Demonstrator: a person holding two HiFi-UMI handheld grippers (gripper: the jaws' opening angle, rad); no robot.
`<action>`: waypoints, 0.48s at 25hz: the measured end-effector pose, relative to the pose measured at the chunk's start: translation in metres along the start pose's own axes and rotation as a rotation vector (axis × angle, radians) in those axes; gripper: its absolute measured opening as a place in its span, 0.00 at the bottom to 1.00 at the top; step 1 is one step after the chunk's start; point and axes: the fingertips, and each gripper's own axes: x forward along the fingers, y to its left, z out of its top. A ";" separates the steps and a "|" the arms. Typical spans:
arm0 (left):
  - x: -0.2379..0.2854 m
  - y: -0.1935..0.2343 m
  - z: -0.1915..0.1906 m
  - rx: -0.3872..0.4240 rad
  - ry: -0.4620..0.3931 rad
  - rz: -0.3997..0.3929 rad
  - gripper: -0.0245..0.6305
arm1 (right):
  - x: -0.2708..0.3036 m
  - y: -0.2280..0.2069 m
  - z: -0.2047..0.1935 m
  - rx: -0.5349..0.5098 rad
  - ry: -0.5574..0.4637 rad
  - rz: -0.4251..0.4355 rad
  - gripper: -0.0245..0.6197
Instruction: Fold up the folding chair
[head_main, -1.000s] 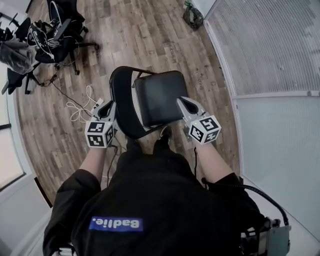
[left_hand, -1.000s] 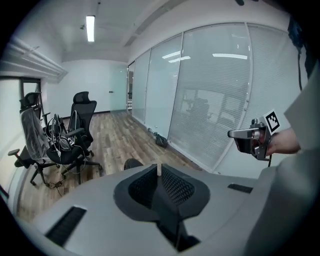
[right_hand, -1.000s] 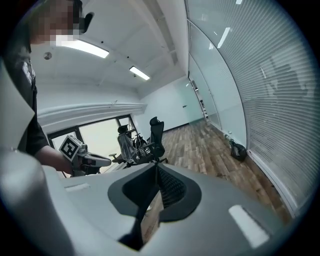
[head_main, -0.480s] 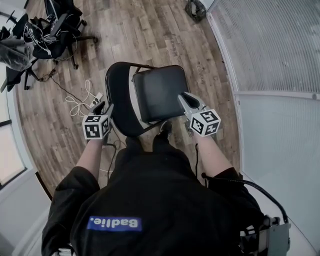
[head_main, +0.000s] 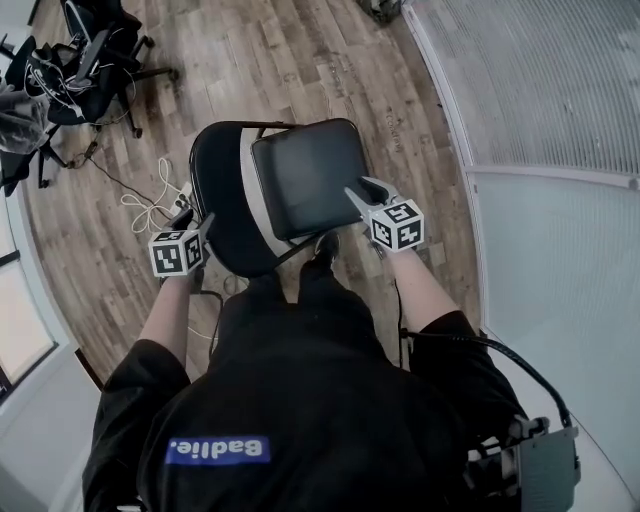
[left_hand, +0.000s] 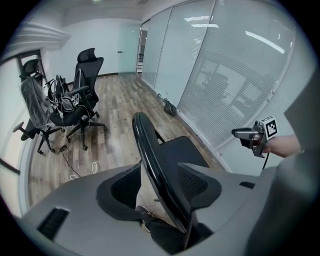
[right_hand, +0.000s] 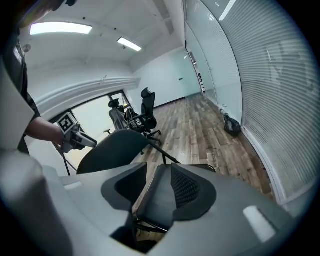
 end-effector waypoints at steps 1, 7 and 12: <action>0.004 0.001 0.001 -0.002 0.011 0.000 0.36 | 0.006 -0.007 -0.008 0.000 0.021 -0.004 0.23; 0.027 0.002 0.003 -0.005 0.066 -0.001 0.37 | 0.032 -0.056 -0.061 0.036 0.157 -0.041 0.30; 0.041 0.004 0.003 -0.004 0.098 0.002 0.37 | 0.050 -0.102 -0.092 0.090 0.207 -0.072 0.33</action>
